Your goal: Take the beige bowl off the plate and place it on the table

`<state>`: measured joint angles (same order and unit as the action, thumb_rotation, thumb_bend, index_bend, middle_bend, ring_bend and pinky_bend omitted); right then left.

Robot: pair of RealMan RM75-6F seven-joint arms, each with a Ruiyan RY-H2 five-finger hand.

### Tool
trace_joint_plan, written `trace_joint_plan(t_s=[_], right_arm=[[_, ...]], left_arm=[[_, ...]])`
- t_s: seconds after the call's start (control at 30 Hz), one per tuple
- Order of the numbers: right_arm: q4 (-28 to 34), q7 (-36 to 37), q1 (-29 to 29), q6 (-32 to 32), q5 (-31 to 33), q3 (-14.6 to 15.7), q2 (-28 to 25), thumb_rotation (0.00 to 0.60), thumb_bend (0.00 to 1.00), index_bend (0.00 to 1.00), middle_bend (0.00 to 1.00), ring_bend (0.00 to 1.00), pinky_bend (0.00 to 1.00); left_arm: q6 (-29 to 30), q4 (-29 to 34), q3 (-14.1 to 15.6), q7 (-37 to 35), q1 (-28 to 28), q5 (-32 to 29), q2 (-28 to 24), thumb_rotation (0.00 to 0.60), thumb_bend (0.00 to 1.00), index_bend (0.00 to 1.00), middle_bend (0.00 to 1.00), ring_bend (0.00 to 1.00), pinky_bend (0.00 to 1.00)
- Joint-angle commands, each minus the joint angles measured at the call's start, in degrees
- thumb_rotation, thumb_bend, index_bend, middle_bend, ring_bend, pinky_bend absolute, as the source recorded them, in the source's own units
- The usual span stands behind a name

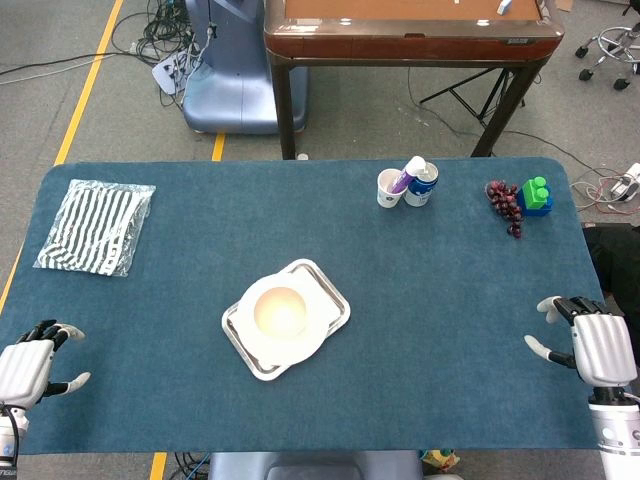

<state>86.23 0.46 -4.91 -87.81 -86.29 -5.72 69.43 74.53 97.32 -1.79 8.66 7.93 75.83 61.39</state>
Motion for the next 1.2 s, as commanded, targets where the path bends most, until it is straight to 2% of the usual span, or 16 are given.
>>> trace_joint_plan(t_s=[0.03, 0.33, 0.47, 0.57, 0.63, 0.77, 0.87, 1.03, 1.2], right_arm=[[-0.09, -0.27, 0.11, -0.39, -0.28, 0.07, 0.26, 0.6, 0.0, 0.47, 0.56, 0.43, 0.44], [-0.19, 0.63, 0.16, -0.55, -0.12, -0.16, 0.15, 0.6, 0.0, 0.47, 0.56, 0.43, 0.44], [-1.02, 1.12, 0.35, -1.61, -1.02, -0.04, 0.83, 0.6, 0.0, 0.47, 0.56, 0.43, 0.44], [-1.22, 1.14, 0.4, -1.87, -1.42, 0.11, 1.02, 0.6, 0.0, 0.47, 0.56, 0.43, 0.44], [-1.6, 1.11, 0.38, -2.0, -1.39, 0.01, 1.38, 0.6, 0.0, 0.47, 0.56, 0.43, 0.44], [-2.13, 1.43, 0.16, -1.86, -1.42, -0.1, 1.74, 0.6, 0.0, 0.47, 0.56, 0.43, 0.44], [-2.25, 1.65, 0.21, -1.84, -1.37, -0.07, 1.72, 0.6, 0.0, 0.47, 0.56, 0.43, 0.44], [-2.39, 2.67, 0.52, -2.28, -1.39, -0.05, 1.51, 0.6, 0.0, 0.47, 0.56, 0.43, 0.44], [-2.46, 3.57, 0.82, -2.65, -1.05, -0.25, 1.25, 0.6, 0.0, 0.47, 0.56, 0.43, 0.44]], left_arm=[[-0.07, 0.15, 0.14, 0.11, 0.03, 0.1, -0.04, 0.6, 0.14, 0.36, 0.31, 0.15, 0.27], [-0.09, -0.31, 0.5, -2.91, 0.31, 2.19, 0.25, 0.6, 0.14, 0.38, 0.3, 0.13, 0.28], [0.5, -0.2, 1.39, -5.09, 0.17, 5.03, 0.18, 0.6, 0.14, 0.38, 0.22, 0.02, 0.25], [0.36, -0.07, 1.86, -7.66, 0.58, 7.26, -0.1, 0.6, 0.14, 0.39, 0.13, 0.0, 0.2], [-0.47, 0.37, 2.08, -12.32, 1.24, 8.87, -0.74, 0.6, 0.14, 0.39, 0.08, 0.0, 0.17], [-2.53, -0.07, 1.9, -18.22, 3.9, 12.45, -2.02, 0.6, 0.14, 0.36, 0.0, 0.0, 0.13], [-4.13, -0.59, 0.86, -19.72, 6.25, 13.36, -1.58, 0.6, 0.14, 0.35, 0.0, 0.0, 0.13], [-8.0, -2.36, -0.69, -26.19, 10.51, 13.86, 0.55, 0.6, 0.14, 0.34, 0.0, 0.0, 0.13], [-11.35, -5.07, -1.59, -26.09, 14.67, 14.89, 3.95, 0.6, 0.14, 0.34, 0.0, 0.0, 0.1]])
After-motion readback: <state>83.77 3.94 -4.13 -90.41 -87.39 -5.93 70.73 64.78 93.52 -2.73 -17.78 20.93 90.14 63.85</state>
